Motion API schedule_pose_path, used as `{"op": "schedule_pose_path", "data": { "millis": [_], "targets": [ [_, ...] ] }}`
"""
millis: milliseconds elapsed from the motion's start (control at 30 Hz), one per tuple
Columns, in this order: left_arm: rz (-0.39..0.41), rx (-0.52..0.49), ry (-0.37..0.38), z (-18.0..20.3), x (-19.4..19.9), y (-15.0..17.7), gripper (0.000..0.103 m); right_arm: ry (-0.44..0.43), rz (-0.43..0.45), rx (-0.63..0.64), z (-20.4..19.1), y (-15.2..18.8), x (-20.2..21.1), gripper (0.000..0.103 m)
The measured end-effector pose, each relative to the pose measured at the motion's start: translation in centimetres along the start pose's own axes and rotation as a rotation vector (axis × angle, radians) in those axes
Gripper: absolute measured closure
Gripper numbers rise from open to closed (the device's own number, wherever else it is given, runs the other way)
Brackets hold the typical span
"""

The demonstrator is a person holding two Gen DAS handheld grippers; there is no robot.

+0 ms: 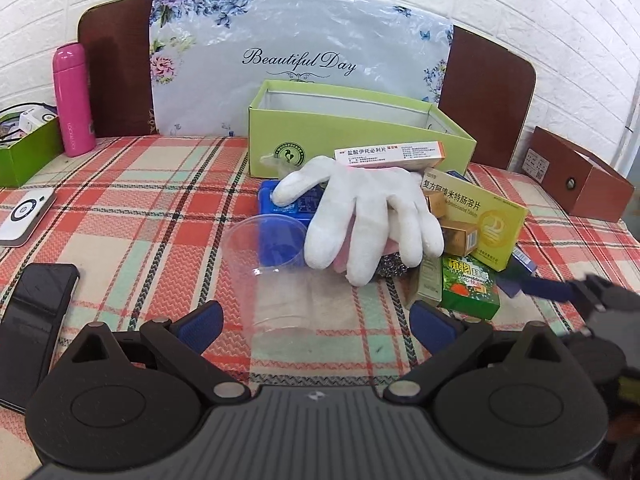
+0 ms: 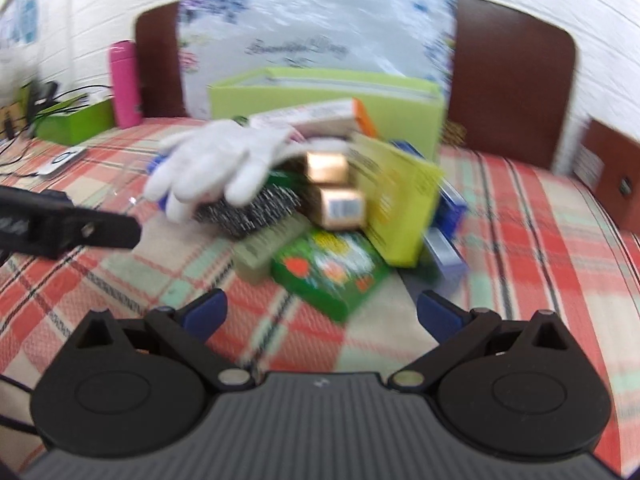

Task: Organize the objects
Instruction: 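Reach left gripper to the clear plastic cup while right gripper reaches the green box, then close left gripper on the cup while right gripper closes on the green box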

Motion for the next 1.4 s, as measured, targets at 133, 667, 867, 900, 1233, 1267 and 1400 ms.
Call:
{"op": "schedule_pose_path", "data": {
  "millis": [133, 667, 867, 900, 1233, 1267, 1400],
  "targets": [
    [-0.022, 0.033, -0.002, -1.0, -0.7, 0.0, 0.006, -0.004, 0.035, 0.044, 0.0, -0.8, -2.4, 0.006],
    [-0.097, 0.082, 0.094, -1.7, -3.0, 1.1, 0.047, -0.101, -0.107, -0.113, 0.1, 3.7, 2.3, 0.029],
    [-0.079, 0.068, 0.052, -1.6, -2.6, 1.0, 0.040, -0.041, -0.130, -0.188, 0.5, 2.6, 0.5, 0.018],
    [-0.090, 0.072, 0.052, -1.6, -2.9, 1.0, 0.040, -0.021, -0.133, -0.190, 0.5, 2.7, 0.2, 0.017],
    [-0.060, 0.075, 0.127, -2.0, -1.3, 1.0, 0.056, 0.025, -0.071, -0.143, 1.5, 3.6, 2.0, 0.039],
    [-0.036, 0.061, 0.145, -1.8, -0.6, 0.2, 0.056, 0.002, -0.059, -0.143, 1.6, 3.2, 2.6, 0.039],
    [0.086, 0.000, 0.167, -1.8, 1.4, -4.9, 0.056, -0.063, 0.073, -0.116, 1.8, -1.0, 5.2, 0.039]
  ]
}}
Point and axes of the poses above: each gripper's, at about its wrist camera, not at the fingertips, and x roughly against the way its jaws point, z to its right, y to its underside, the point moved 10 cm from there along -x, roughly the way its jaws point, and after that the axes turned 7 degrees about -x, right-handed, at the moved point
